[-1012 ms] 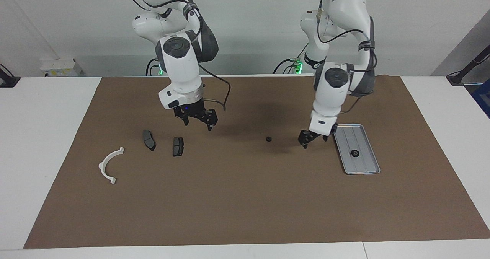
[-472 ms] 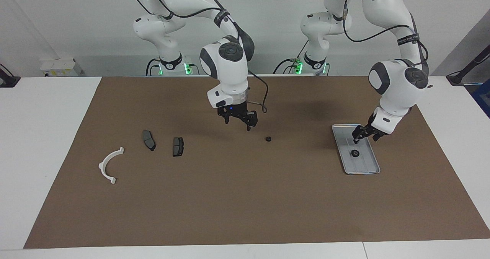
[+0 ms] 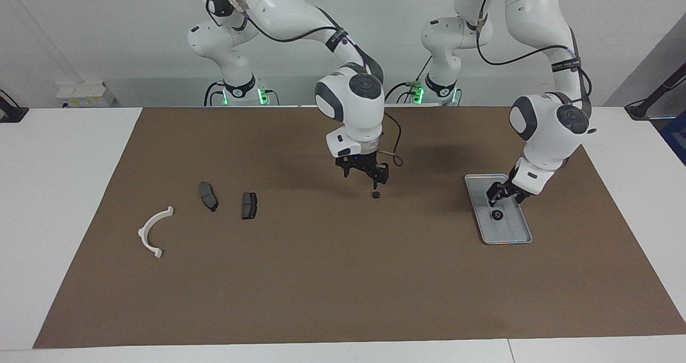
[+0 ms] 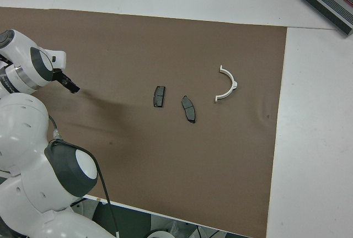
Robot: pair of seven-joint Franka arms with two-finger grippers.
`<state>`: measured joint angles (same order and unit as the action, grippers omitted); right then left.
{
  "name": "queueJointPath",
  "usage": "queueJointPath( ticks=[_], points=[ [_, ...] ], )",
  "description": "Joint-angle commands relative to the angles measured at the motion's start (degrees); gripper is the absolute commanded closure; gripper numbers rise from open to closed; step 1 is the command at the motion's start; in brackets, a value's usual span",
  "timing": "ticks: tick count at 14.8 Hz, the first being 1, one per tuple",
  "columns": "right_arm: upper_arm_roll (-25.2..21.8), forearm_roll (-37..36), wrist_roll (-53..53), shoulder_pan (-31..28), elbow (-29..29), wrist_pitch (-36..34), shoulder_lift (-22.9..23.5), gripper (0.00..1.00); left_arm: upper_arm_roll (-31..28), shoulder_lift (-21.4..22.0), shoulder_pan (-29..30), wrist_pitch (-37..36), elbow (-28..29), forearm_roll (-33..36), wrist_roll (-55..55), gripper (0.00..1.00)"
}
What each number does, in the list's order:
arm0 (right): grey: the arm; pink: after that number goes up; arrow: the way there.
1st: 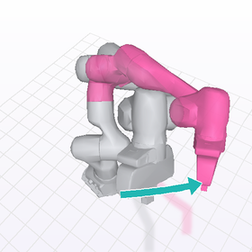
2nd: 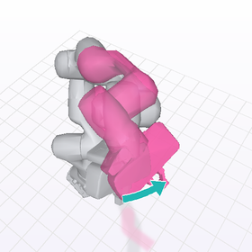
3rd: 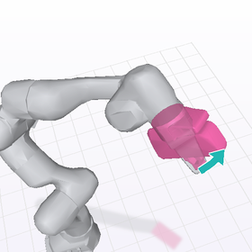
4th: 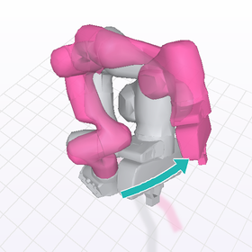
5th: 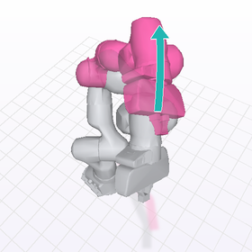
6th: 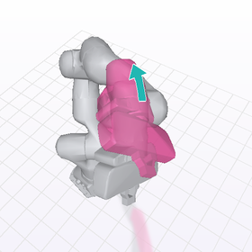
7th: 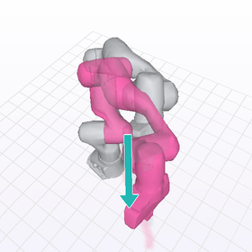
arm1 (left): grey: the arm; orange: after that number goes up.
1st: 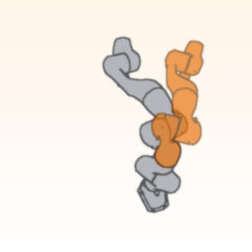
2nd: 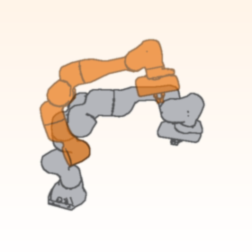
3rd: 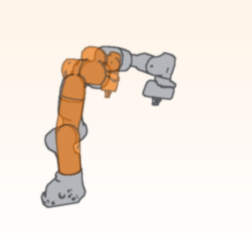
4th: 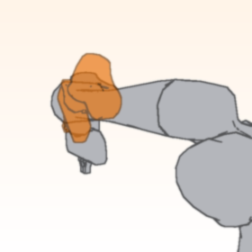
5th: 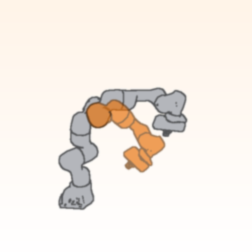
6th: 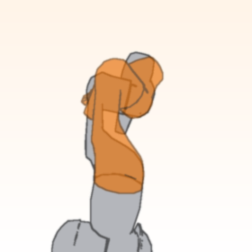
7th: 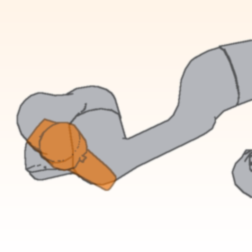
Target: Place bearing gear from tray to pile
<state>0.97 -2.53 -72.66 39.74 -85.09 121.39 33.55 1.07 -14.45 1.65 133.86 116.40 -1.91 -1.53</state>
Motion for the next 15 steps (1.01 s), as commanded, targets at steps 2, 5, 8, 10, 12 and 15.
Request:
queueJointPath(
  ticks=[2,5,8,10,12,15],
  points=[
    [0.00,-0.98,-0.99,0.69,8.36,-2.65,5.82,0.00,-0.19,-1.63,-0.77,4.13,0.93,-0.99,0.82,0.12],
    [0.00,-1.07,-0.99,1.57,8.45,-2.39,7.66,0.00,-0.19,-1.90,-1.04,4.65,1.28,-0.99,0.65,0.13],
    [0.09,-1.33,-0.91,1.57,8.27,-2.12,8.02,0.03,-0.19,-1.81,-1.65,7.29,3.04,-0.99,0.56,0.13],
    [0.09,-1.07,-0.91,1.57,7.84,-2.03,7.76,0.06,-0.19,-1.81,-1.65,7.30,3.13,-0.99,0.73,0.13],
    [0.18,-0.81,-0.91,1.66,7.31,-1.95,7.58,0.09,-0.19,-1.81,-1.57,7.21,3.13,-0.99,0.91,0.19],
    [0.18,-0.80,-0.91,1.83,6.08,-1.25,7.49,0.15,-0.28,-1.81,-1.22,7.03,3.05,-0.99,1.09,0.27]
  ],
)
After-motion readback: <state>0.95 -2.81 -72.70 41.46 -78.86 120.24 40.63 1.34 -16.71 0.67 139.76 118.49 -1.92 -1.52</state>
